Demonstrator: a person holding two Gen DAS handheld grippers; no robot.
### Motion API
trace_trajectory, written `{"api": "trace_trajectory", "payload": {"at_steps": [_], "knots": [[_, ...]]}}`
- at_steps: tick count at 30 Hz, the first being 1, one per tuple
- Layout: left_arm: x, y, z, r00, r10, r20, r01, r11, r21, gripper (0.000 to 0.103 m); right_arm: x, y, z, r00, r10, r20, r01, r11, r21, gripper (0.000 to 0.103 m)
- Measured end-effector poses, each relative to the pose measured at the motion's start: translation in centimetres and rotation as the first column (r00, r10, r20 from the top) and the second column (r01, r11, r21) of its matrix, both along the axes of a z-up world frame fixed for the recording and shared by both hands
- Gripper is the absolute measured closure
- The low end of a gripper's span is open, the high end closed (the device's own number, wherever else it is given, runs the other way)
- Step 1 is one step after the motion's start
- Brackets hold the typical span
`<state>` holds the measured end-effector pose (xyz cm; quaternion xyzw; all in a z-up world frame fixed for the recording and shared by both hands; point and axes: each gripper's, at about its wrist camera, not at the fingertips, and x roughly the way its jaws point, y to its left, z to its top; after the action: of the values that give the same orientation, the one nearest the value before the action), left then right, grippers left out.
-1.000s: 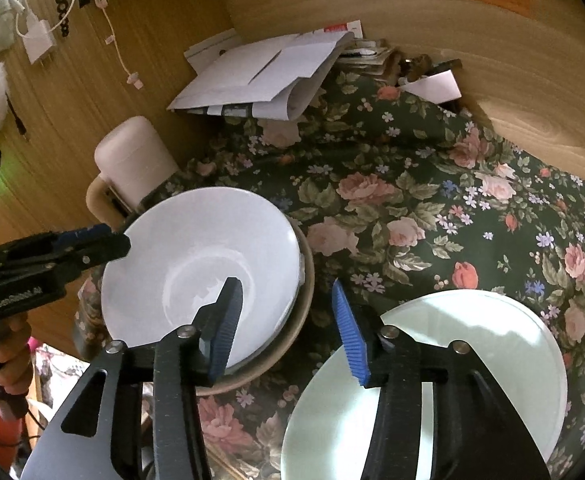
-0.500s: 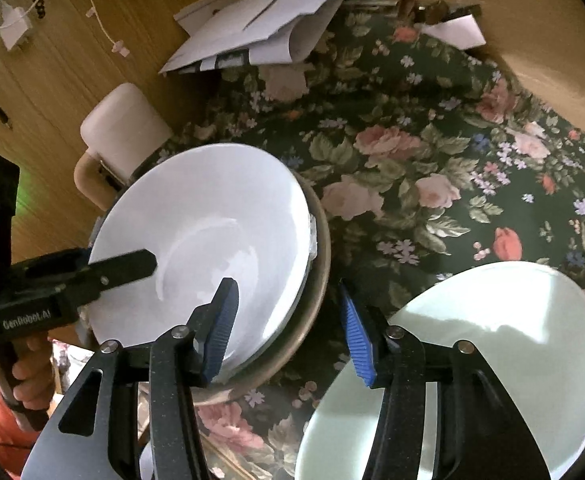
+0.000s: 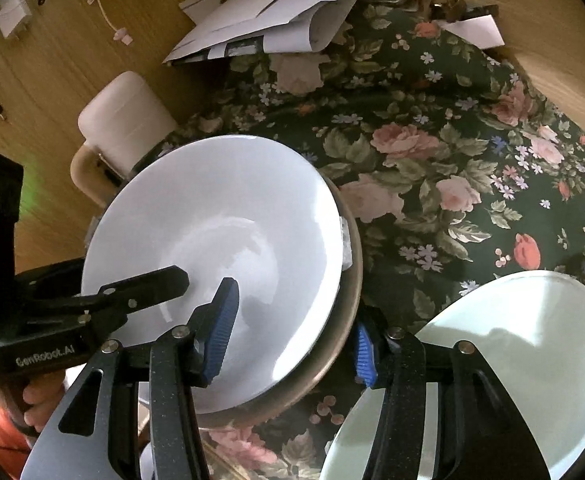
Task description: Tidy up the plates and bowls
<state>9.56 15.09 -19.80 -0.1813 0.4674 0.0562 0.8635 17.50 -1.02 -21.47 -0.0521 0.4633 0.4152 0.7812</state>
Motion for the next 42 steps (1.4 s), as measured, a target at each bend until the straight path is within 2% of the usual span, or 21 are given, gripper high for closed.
{"api": "trace_trajectory", "payload": {"at_steps": [5, 10, 21, 33, 42], "knots": [[-0.1, -0.8, 0.4, 1.0, 0.016, -0.001, -0.016, 0.999, 0.049, 0.057, 0.4, -0.1, 0.4, 1.0, -0.018, -0.007, 0.018, 1.0, 0.015, 0.057], [-0.3, -0.9, 0.9, 1.0, 0.014, 0.008, -0.014, 0.999, 0.033, 0.057, 0.0, -0.8, 2.1, 0.998, -0.044, 0.038, 0.043, 0.998, 0.043, 0.057], [-0.6, -2.6, 3.7, 0.997, -0.015, 0.078, 0.012, 0.999, 0.041, 0.058, -0.7, -3.4, 4.4, 0.99, -0.099, 0.104, 0.092, 0.993, 0.071, 0.067], [0.2, -6.2, 6.3, 0.987, -0.096, 0.126, 0.087, 0.994, 0.071, 0.059, -1.6, -7.8, 6.5, 0.973, -0.175, 0.153, 0.162, 0.982, 0.097, 0.07], [0.8, -9.4, 6.6, 0.976, -0.175, 0.132, 0.167, 0.983, 0.07, 0.058, -2.4, -11.4, 7.4, 0.953, -0.246, 0.176, 0.232, 0.968, 0.101, 0.07]]}}
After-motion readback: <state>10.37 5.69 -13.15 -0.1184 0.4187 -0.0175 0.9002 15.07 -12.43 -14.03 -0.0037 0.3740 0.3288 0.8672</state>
